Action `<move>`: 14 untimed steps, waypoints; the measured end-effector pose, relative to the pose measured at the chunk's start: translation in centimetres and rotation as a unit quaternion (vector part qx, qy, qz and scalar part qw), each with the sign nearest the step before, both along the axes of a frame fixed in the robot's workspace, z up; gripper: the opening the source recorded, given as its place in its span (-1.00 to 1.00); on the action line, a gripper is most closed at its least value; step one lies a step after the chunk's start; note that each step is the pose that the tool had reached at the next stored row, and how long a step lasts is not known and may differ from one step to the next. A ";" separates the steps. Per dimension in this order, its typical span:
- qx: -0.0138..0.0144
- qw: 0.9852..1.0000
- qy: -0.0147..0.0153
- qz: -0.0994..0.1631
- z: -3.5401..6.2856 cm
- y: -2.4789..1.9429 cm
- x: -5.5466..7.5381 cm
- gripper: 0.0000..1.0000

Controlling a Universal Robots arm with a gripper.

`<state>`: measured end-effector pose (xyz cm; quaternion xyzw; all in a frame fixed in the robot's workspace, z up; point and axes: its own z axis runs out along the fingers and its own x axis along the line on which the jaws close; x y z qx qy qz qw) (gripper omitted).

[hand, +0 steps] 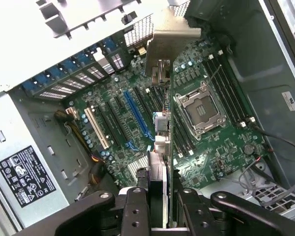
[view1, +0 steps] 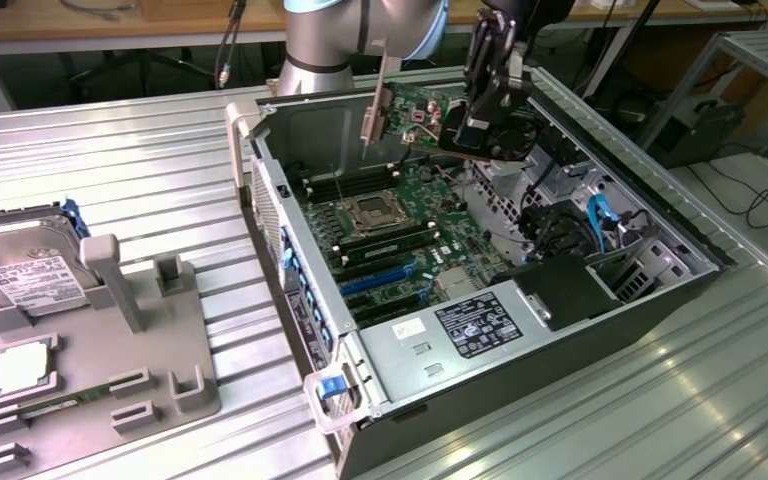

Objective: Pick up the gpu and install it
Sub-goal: 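Insert the gpu into the slot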

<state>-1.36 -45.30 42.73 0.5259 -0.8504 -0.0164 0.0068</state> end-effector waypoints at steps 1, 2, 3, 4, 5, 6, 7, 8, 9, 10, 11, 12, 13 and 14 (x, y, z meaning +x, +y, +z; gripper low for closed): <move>0.000 1.000 0.000 0.006 0.00 0.00 0.0 -0.45; 0.000 1.000 0.000 0.011 0.00 0.00 0.0 -0.45; 0.000 1.000 0.000 0.017 0.00 0.00 0.0 -0.45; 0.000 1.000 0.000 0.023 0.00 0.00 0.0 -0.45; 0.000 1.000 0.000 0.028 0.00 0.00 0.0 -0.45; 0.000 0.999 0.000 0.033 0.00 0.00 0.0 -0.45; 0.000 0.999 0.000 0.039 0.00 0.00 0.0 -0.45; 0.000 0.999 0.000 0.045 0.00 0.00 0.0 -0.45; 0.000 0.999 0.000 0.050 0.00 0.00 0.0 -0.45; 0.000 0.998 0.000 0.055 0.00 0.00 0.0 -0.45; 0.000 0.998 0.000 0.062 0.00 0.00 0.0 -0.45; 0.000 0.998 0.000 0.068 0.00 0.00 0.0 -0.45; 0.000 0.997 0.000 0.079 0.00 0.00 0.0 -0.45; 0.000 0.996 0.000 0.086 0.00 0.00 0.0 -0.45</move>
